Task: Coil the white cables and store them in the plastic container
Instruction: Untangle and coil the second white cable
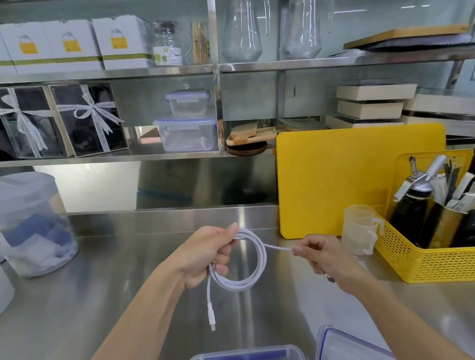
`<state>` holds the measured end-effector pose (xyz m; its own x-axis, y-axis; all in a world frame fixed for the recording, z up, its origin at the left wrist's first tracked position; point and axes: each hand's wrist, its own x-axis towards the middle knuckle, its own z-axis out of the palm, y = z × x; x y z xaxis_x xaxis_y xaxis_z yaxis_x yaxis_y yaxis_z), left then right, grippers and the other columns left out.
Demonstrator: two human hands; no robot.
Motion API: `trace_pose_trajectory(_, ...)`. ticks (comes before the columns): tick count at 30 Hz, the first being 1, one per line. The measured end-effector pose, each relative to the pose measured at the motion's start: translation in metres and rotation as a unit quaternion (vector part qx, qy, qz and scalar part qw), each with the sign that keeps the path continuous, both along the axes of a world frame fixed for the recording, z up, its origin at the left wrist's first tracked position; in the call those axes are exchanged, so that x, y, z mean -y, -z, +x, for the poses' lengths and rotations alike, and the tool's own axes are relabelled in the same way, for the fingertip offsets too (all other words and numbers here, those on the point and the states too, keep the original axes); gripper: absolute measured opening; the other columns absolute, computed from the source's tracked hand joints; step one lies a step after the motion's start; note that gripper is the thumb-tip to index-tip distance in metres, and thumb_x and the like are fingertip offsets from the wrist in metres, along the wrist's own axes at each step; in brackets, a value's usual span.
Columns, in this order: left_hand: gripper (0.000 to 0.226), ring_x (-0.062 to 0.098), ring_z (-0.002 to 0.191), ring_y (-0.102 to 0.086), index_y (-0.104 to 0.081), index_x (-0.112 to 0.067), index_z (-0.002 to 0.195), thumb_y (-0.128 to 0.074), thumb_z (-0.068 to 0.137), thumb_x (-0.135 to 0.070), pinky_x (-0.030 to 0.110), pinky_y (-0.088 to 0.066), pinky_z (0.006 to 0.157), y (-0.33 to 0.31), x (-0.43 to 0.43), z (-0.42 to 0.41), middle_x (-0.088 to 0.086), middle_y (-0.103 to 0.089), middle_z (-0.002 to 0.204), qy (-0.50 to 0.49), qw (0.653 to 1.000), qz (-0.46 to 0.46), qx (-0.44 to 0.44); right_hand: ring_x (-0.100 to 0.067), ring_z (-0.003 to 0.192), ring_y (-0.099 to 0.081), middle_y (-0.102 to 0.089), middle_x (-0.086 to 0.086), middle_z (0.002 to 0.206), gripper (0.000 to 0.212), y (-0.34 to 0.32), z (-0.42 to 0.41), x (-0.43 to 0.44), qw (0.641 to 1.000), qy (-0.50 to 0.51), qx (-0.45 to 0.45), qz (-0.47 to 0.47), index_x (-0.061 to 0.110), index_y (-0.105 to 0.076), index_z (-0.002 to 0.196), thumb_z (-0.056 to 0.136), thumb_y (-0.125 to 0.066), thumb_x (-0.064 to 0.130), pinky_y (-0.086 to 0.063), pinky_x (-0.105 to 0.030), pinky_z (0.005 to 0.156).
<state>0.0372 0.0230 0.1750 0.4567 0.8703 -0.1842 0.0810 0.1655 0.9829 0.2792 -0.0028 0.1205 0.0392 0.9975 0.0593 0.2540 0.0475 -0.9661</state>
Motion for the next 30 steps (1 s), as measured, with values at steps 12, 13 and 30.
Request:
trace_pose_trajectory(12, 0.037, 0.009, 0.044, -0.036, -0.058, -0.011, 0.075, -0.04, 0.099, -0.032, 0.025, -0.04, 0.05, 0.009, 0.012, 0.03, -0.003, -0.037, 0.052, -0.015, 0.992, 0.102, -0.079, 0.003, 0.062, -0.047, -0.051, 0.014, 0.069, 0.025, -0.019, -0.069, -0.002, 0.979, -0.079, 0.149, 0.118, 0.017, -0.059, 0.093, 0.095, -0.039, 0.033, -0.039, -0.022, 0.064)
trace_pose_trajectory(13, 0.038, 0.012, 0.048, -0.044, -0.06, -0.009, 0.077, -0.041, 0.099, -0.033, 0.028, -0.045, 0.056, 0.007, 0.011, 0.026, -0.001, -0.044, 0.053, 0.004, 0.993, 0.092, -0.074, 0.002, 0.062, -0.047, -0.051, 0.014, 0.069, 0.025, -0.019, -0.067, -0.002, 0.973, -0.09, 0.173, 0.124, 0.017, -0.059, 0.093, 0.096, -0.039, 0.032, -0.038, -0.022, 0.064)
trace_pose_trajectory(30, 0.013, 0.01, 0.077, -0.057, -0.071, -0.016, 0.081, -0.062, 0.088, -0.011, 0.023, -0.046, 0.074, 0.024, -0.008, -0.005, -0.004, -0.066, 0.077, 0.113, 0.959, 0.077, -0.248, -0.017, 0.072, -0.055, -0.061, -0.001, 0.079, 0.023, -0.018, -0.048, 0.002, 0.956, -0.095, 0.252, 0.113, 0.019, -0.059, 0.092, 0.095, -0.041, 0.032, -0.045, -0.035, 0.067)
